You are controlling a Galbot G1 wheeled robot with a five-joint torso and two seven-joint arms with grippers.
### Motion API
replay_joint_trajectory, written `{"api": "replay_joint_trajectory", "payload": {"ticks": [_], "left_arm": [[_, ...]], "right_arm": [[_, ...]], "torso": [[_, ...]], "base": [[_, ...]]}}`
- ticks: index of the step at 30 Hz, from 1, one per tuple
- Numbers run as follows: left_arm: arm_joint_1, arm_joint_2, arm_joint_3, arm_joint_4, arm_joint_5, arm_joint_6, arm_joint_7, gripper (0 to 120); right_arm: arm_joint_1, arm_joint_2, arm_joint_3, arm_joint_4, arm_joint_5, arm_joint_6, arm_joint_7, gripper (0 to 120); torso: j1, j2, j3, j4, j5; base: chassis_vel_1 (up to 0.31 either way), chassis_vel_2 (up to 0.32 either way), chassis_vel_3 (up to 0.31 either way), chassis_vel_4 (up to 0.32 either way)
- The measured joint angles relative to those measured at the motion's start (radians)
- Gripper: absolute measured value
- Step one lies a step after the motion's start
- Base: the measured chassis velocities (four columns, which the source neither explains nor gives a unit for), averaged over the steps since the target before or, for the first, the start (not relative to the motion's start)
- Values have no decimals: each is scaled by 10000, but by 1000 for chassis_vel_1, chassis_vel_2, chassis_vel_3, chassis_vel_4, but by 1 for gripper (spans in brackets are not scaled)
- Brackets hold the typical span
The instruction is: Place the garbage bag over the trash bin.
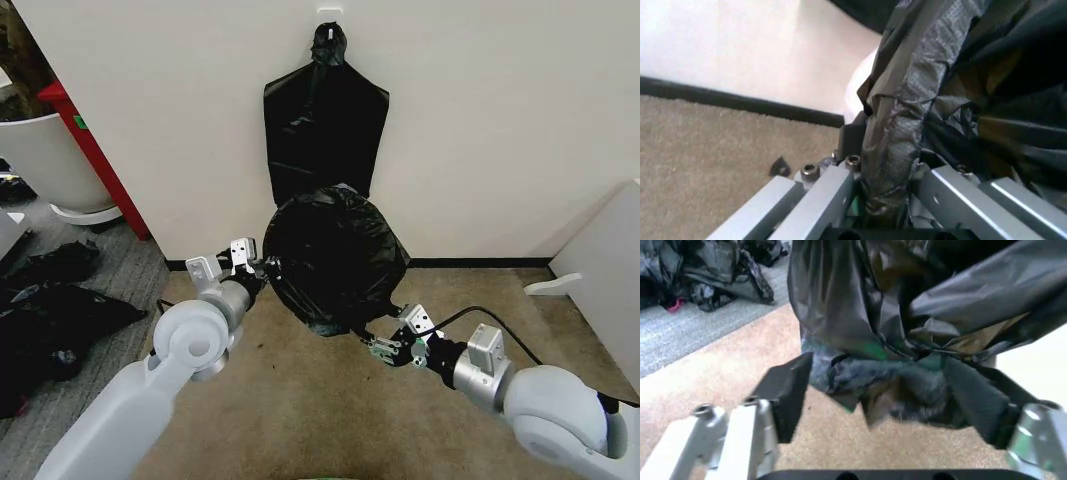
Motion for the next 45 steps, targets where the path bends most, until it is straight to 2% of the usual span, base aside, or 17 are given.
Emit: {"api": "replay_joint_trajectory", "payload": {"ticks": [4, 7, 12, 15, 18, 19, 25, 26, 30, 31, 32, 35, 38, 45], "left_arm": [[138, 43, -68, 152, -83, -2, -34, 0], [192, 59, -79, 245, -92, -2, -35, 0], [240, 39, -81, 368, -270, 9, -126, 0], [304, 37, -160, 456, -597, 104, -182, 0], [470, 82, -408, 549, -953, 213, -91, 0], [470, 82, -408, 549, -953, 213, -91, 0], [845, 380, -1079, 393, -2202, 584, -329, 0], [845, 380, -1079, 393, -2202, 584, -329, 0], [838, 675, -1402, -3, -3522, 752, -933, 0], [815, 726, -1490, -105, -3857, 796, -1045, 0], [815, 726, -1490, -105, -3857, 796, -1045, 0], [715, 932, -1663, -341, -4551, 923, -1375, 0], [622, 1152, -1685, -473, -4879, 1011, -1590, 0], [427, 1398, -1652, -694, -5362, 1119, -1991, 0]], "right_arm": [[-410, 5, 324, 296, 7, 202, 93, 91], [-427, 41, 416, 559, 234, 351, 293, 98], [-86, 156, 563, 1040, 1056, 488, 770, 100], [109, 292, 872, 1263, 2051, 781, 1258, 100], [334, 836, 1572, 1280, 4128, 1085, 2344, 100], [334, 836, 1572, 1280, 4128, 1085, 2344, 100], [-211, 2508, 4011, 688, 8575, 1017, 2829, 100], [-211, 2508, 4011, 688, 8575, 1017, 2829, 100], [-863, 3936, 5154, 241, 10357, 585, 2671, 100], [-1055, 4269, 5295, 134, 10502, 325, 2507, 100], [-1055, 4269, 5295, 134, 10502, 325, 2507, 100], [-1851, 4974, 5483, -208, 10308, -435, 1278, 100], [-2245, 5268, 5538, -351, 10072, -803, 588, 100], [-2059, 5510, 5265, -713, 9102, -792, 163, 100]], "torso": [[0, 0, 0, 0, 0], [0, 0, 0, 0, -1], [0, 0, 0, 1, -1], [0, 0, 0, 0, -5], [0, 0, 1, 1, -2], [0, 0, 1, 1, -2], [0, 0, 1, 2, 0], [0, 0, 1, 2, 0], [0, 0, 0, -1, 1], [0, 0, 1, 1, -1], [0, 0, 1, 1, -1], [0, 0, 0, -1, 1], [0, 0, 0, -3, -1], [0, 0, 0, 0, -1]], "base": [[0, 0, 0, 0], [0, 0, 0, 0], [0, 0, 0, 0], [0, 0, 0, 0], [0, 0, 0, 0], [0, 0, 0, 0], [0, 0, 0, 0], [0, 0, 0, 0], [0, 0, 0, 0], [0, 0, 0, 0], [0, 0, 0, 0], [0, 0, 0, 0], [0, 0, 0, 0], [0, 0, 0, 0]]}}
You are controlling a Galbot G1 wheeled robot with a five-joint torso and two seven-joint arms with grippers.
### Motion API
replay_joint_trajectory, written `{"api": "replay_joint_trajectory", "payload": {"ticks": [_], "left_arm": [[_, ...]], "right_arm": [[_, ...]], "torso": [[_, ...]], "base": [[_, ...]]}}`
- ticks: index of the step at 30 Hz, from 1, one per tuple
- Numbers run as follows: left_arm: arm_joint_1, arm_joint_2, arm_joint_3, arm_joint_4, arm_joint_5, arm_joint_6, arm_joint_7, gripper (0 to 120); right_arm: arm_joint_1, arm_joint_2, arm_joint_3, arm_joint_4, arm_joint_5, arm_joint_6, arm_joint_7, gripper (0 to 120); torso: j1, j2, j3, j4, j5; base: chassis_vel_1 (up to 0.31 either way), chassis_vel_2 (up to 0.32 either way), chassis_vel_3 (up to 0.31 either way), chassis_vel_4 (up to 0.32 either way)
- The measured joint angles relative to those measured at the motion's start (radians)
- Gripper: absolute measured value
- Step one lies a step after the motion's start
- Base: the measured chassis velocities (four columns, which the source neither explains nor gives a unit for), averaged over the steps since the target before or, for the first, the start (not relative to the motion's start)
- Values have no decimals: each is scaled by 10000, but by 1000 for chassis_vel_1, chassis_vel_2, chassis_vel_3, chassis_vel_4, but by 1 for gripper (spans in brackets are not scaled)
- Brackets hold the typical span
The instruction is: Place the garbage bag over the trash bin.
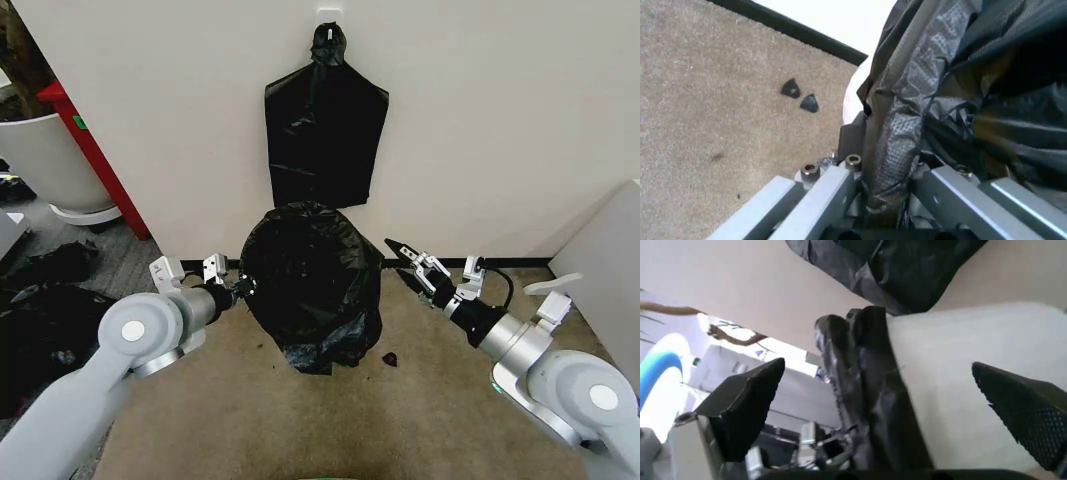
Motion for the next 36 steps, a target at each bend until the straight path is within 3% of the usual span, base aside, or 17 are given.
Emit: {"api": "replay_joint_trajectory", "payload": {"ticks": [5, 14, 17, 21, 24, 26, 32, 36], "left_arm": [[-75, 48, 60, -20, -36, 34, -102, 0], [-68, 19, 136, -83, 10, 39, -108, 0], [-48, -26, 166, -84, 66, 39, -102, 0], [-41, -60, 181, -25, 149, 39, -66, 0], [-52, -70, 204, 32, 222, 39, -38, 0], [-58, -77, 212, 44, 238, 39, -32, 0], [-83, -134, 283, 62, 300, 38, 13, 0], [-104, -136, 286, 42, 299, 38, 41, 0]], "right_arm": [[79, -4, -311, -119, -558, 131, -81, 95], [154, 62, -611, -182, -939, 350, -79, 72], [153, 28, -644, -138, -1010, 434, -54, 55], [146, -26, -666, -35, -1041, 497, -8, 46], [191, -23, -742, 42, -1039, 553, 52, 30], [208, -11, -771, 54, -1038, 570, 66, 29], [208, 41, -975, 85, -1140, 591, 93, 1], [210, 26, -1000, 5, -1307, 641, 93, 0]], "torso": [[0, 0, 0, 0, 0], [0, 0, 0, 0, 1], [0, 0, 0, 0, 1], [0, 0, 0, 0, 0], [0, 0, 0, 0, 0], [0, 0, 0, 0, 0], [0, 0, 0, 0, 0], [0, 0, 1, 0, 1]], "base": [[0, 0, 0, 0], [0, 0, 0, 0], [0, 0, 0, 0], [0, 0, 0, 0], [0, 0, 0, 0], [0, 0, 0, 0], [0, 0, 0, 0], [0, 0, 0, 0]]}}
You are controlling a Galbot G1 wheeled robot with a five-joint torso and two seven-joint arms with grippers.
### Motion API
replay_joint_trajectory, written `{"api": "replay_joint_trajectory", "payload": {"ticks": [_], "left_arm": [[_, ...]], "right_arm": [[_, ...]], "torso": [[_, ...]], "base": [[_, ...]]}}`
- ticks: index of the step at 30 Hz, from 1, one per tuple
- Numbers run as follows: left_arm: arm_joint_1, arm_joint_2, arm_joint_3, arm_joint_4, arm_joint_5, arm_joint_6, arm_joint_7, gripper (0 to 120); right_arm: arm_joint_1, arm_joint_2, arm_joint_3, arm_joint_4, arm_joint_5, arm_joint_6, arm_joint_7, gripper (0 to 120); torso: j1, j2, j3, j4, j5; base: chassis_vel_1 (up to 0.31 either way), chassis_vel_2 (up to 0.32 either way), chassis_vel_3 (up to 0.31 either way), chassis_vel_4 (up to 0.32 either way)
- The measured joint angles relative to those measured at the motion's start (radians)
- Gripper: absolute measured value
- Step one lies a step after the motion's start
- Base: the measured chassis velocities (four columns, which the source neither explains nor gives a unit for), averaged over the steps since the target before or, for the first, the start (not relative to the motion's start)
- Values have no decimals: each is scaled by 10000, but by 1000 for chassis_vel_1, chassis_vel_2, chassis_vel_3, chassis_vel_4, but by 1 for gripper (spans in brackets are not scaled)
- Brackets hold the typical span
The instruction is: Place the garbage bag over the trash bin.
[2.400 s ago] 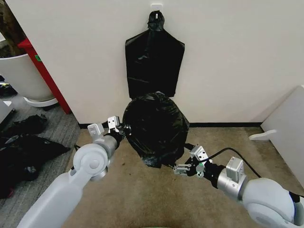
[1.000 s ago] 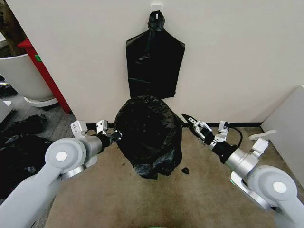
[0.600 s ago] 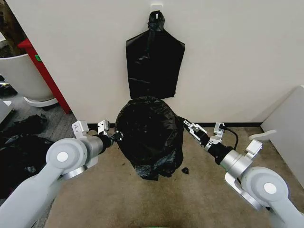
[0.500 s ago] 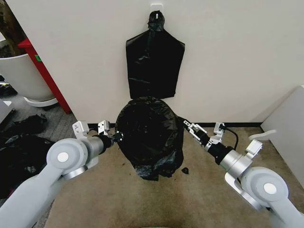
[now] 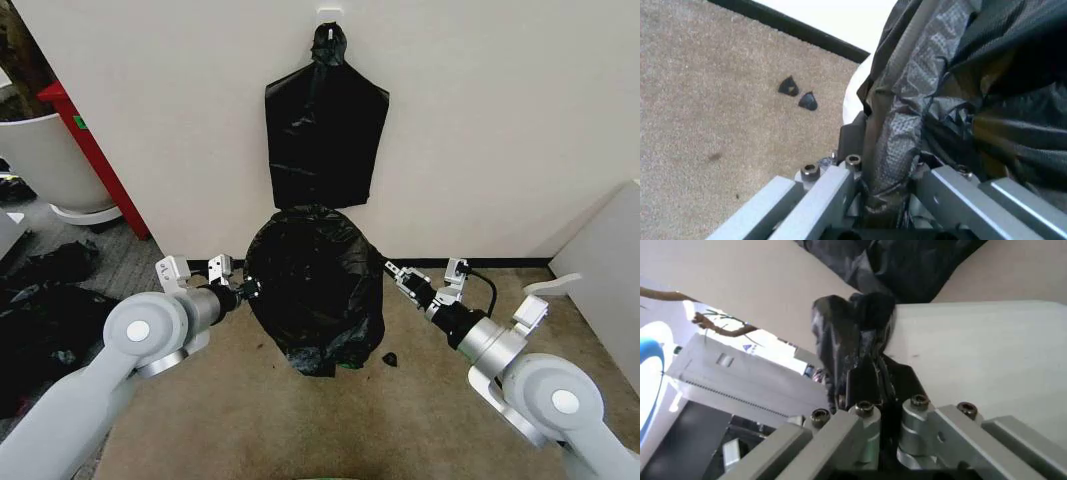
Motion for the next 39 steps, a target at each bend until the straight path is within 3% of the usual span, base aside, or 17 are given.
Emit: {"api": "replay_joint_trajectory", "payload": {"ticks": [15, 32, 39], "left_arm": [[237, -3, -283, -200, -147, 2, 119, 0], [514, -148, -652, -497, -544, 34, 313, 0], [425, -229, -545, -187, -177, -23, 240, 0]], "right_arm": [[77, -191, 132, -490, -517, 151, 103, 0], [255, -229, -514, -1348, -2039, 446, -217, 0], [-162, -444, -179, -559, -2273, 433, -84, 25]], "torso": [[0, 0, 0, 0, 0], [0, 0, 0, 0, 1], [0, 0, 0, 0, -1]], "base": [[0, 0, 0, 0], [0, 0, 0, 0], [0, 0, 0, 0]]}}
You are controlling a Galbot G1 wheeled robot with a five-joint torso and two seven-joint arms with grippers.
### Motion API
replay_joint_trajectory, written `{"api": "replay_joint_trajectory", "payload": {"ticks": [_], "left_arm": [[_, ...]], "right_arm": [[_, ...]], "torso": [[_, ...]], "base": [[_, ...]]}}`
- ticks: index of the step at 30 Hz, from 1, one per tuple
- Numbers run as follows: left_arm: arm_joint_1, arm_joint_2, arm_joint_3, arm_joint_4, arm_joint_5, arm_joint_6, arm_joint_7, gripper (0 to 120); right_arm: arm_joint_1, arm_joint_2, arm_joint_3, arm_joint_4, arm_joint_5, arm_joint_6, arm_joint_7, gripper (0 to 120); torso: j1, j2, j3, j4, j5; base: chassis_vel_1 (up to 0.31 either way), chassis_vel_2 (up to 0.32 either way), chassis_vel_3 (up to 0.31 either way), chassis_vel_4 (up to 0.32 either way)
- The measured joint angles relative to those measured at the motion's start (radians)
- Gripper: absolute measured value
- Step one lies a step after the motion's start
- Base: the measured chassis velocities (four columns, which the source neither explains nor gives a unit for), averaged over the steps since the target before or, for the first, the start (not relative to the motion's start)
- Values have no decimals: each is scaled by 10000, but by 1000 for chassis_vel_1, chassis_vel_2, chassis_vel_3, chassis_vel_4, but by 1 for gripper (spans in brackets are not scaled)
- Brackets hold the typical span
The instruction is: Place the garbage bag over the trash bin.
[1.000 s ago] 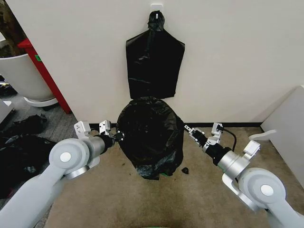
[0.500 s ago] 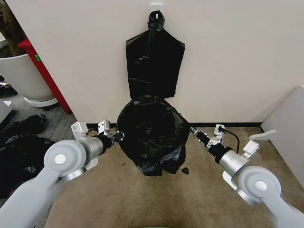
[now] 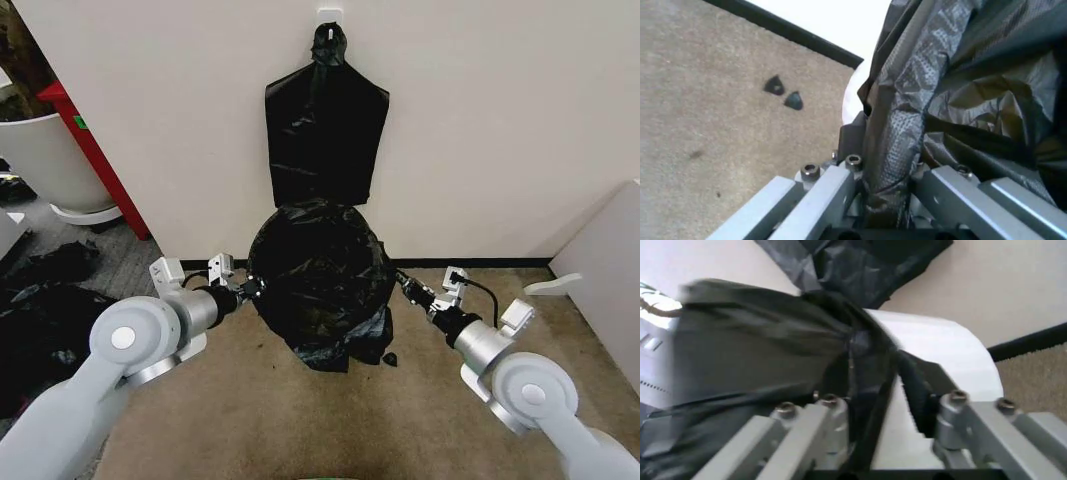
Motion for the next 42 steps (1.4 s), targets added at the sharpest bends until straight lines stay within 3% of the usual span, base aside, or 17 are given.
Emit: {"api": "replay_joint_trajectory", "payload": {"ticks": [9, 14, 18, 25, 29, 32, 34, 36, 38, 42], "left_arm": [[-80, -234, 517, 426, 814, -5, -145, 0], [-62, -343, 1042, 446, 1798, 25, -250, 0], [25, -392, 1307, 387, 3007, 204, -448, 0], [89, -384, 1518, 167, 3293, 376, -925, 0], [-482, -574, 1937, 418, 3160, 399, -1092, 0], [-1105, -790, 2693, 705, 3088, 419, -1121, 0], [-1188, -866, 2931, 703, 3086, 424, -1174, 0], [-1189, -885, 2977, 692, 3096, 424, -1195, 0], [-1176, -959, 3131, 650, 3168, 418, -1238, 0], [-1157, -1022, 3213, 622, 3219, 401, -1300, 0]], "right_arm": [[-325, -324, 589, 1306, -117, -20, 1233, 56], [90, -991, 411, 2129, -820, -261, 2273, 73], [665, -2013, -120, 2553, -1984, -932, 2528, 90], [2135, -3537, -884, 2571, -1662, -1813, 1943, 65], [2723, -4086, -1261, 2570, -1188, -2124, 1949, 52], [2885, -4373, -1835, 2555, -1066, -2428, 2518, 40], [3687, -4296, -3268, 2544, -1063, -2696, 3107, 30], [3972, -4233, -3649, 2545, -1046, -2758, 3282, 29], [5667, -3696, -5323, 2538, -414, -3138, 4568, 19], [7038, -3064, -6596, 2532, 428, -3407, 6084, 6]], "torso": [[0, 0, 0, 0, 1], [0, 0, 0, -2, 1], [0, 0, 0, -1, 1], [0, 0, 0, 3, 2], [0, 0, 0, 6, 1], [0, 0, 1, -15, -4], [0, -1, 1, -12, 8], [0, 0, 1, -7, 8], [0, 0, 0, 3, 2], [0, 0, 2, 6, 0]], "base": [[0, 0, 0, 0], [0, 0, 0, 0], [0, 0, 0, 0], [0, 0, 0, 0], [0, 0, 0, 0], [0, 0, 0, 0], [0, 0, 0, 0], [0, 0, 0, 0], [0, 0, 0, 0], [0, 0, 0, 0]]}}
